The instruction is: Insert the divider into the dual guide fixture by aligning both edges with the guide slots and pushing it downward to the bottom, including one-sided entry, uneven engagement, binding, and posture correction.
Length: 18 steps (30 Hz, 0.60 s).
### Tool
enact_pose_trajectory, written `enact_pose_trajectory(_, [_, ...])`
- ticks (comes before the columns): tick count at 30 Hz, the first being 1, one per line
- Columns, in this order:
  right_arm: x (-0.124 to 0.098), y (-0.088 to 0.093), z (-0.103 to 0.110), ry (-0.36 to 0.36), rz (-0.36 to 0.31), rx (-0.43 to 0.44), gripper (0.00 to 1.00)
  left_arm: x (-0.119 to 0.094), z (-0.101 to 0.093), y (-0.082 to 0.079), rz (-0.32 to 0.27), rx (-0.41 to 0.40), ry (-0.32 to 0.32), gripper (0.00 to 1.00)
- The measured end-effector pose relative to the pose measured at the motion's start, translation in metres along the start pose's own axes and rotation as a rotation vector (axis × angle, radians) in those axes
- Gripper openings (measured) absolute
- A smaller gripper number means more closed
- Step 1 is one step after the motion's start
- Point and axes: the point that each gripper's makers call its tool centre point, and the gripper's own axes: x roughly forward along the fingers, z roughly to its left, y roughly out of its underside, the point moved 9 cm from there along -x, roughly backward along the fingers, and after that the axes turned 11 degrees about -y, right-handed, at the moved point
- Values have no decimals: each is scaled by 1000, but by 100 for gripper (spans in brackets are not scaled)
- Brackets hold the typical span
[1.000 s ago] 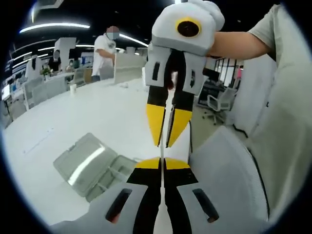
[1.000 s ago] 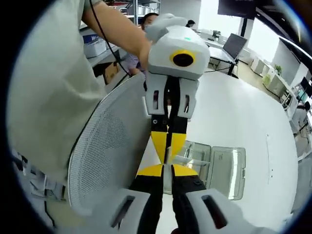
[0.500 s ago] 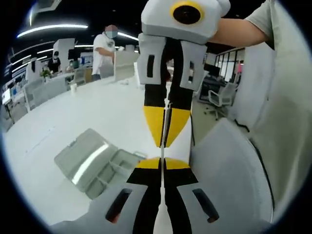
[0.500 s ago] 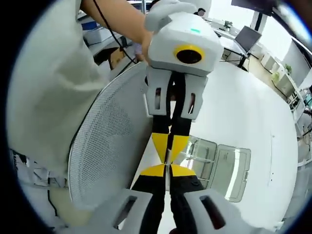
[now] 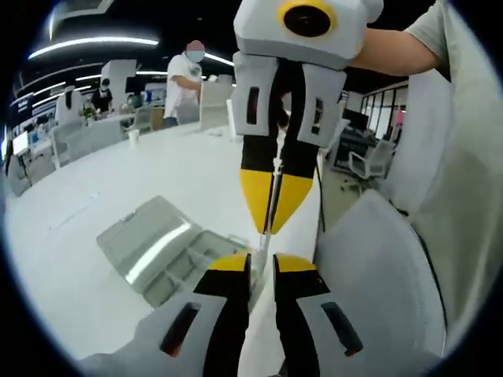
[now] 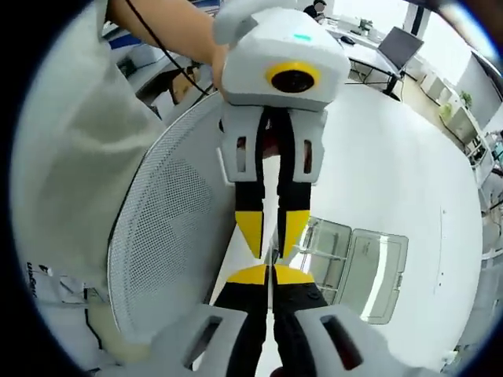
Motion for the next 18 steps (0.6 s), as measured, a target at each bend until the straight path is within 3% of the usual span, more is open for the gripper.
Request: enact_pose_trajectory(18, [-2,15,-13,31,70,107,0,-14,6,4,14,-8,-69,26])
